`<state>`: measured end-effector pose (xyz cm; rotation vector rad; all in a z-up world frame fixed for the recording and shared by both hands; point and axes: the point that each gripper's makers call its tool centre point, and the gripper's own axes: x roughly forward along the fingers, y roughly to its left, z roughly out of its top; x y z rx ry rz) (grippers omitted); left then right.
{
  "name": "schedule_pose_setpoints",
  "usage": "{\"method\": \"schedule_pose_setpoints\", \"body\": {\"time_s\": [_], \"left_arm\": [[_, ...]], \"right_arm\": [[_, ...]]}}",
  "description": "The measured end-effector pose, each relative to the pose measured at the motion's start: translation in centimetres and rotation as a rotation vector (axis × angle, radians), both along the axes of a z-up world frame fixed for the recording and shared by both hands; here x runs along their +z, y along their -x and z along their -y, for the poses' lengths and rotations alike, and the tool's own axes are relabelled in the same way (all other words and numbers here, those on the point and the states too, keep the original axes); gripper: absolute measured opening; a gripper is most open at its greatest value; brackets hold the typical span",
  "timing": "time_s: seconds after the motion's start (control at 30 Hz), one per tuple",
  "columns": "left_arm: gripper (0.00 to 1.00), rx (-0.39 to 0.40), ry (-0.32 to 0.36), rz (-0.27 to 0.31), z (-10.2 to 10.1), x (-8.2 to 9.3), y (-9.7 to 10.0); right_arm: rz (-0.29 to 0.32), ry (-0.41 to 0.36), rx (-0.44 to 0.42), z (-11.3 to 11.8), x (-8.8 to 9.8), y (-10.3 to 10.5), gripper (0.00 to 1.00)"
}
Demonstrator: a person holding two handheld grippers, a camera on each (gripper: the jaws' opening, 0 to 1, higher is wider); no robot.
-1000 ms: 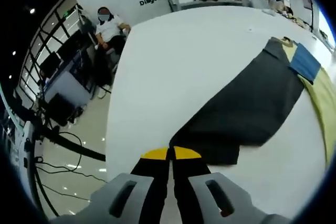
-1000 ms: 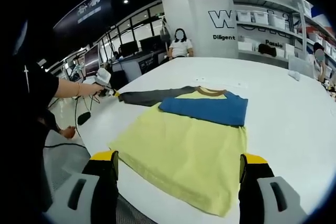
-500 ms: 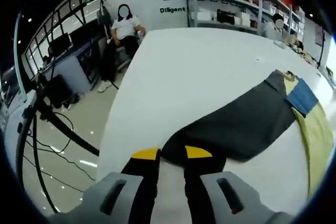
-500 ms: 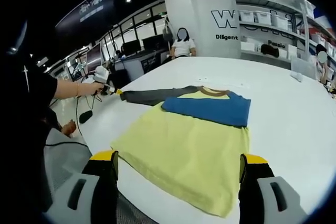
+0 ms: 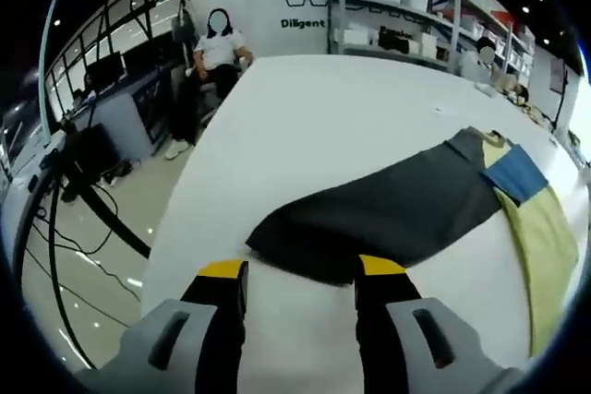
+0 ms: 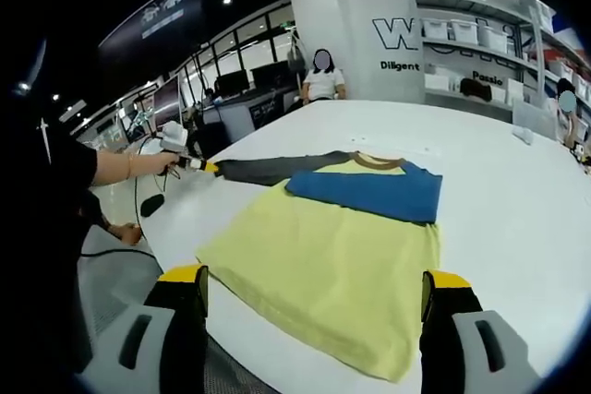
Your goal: Fold the garment on the visible template until the final outline fits inside the template.
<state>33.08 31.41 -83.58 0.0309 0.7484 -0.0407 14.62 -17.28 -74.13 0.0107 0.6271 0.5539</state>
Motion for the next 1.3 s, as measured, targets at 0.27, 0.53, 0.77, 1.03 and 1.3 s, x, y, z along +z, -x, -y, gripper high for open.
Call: {"method": "schedule_pose_setpoints", "body": {"time_s": [0.27,0.53,0.77,1.03,1.3], "left_arm": [[0.44,-0.012,0.001,0.017,1.1,-0.3,-0.1],[0.4,-0.019,-0.01,0.021,1.9,-0.8,-0.3],[0.34,0.011,0.007,0.033,1.8,-1.2,-0.6],[0.29,0.037,0.005,0.035,1.6,-1.4,-0.5],[0.22,0.033,-0.011,0.036,1.6,-1.6,-0.5]], "right_arm": [[-0.004,0.0,-0.006,0.1,-0.1,0.0,0.99],[-0.004,0.0,-0.018,0.3,-0.2,0.0,0.99],[-0.005,-0.004,-0.028,0.4,-0.2,0.0,0.99],[-0.009,-0.002,-0.033,0.6,-0.3,0.1,0.99],[-0.013,0.001,-0.033,0.7,-0.4,0.2,0.99]]}}
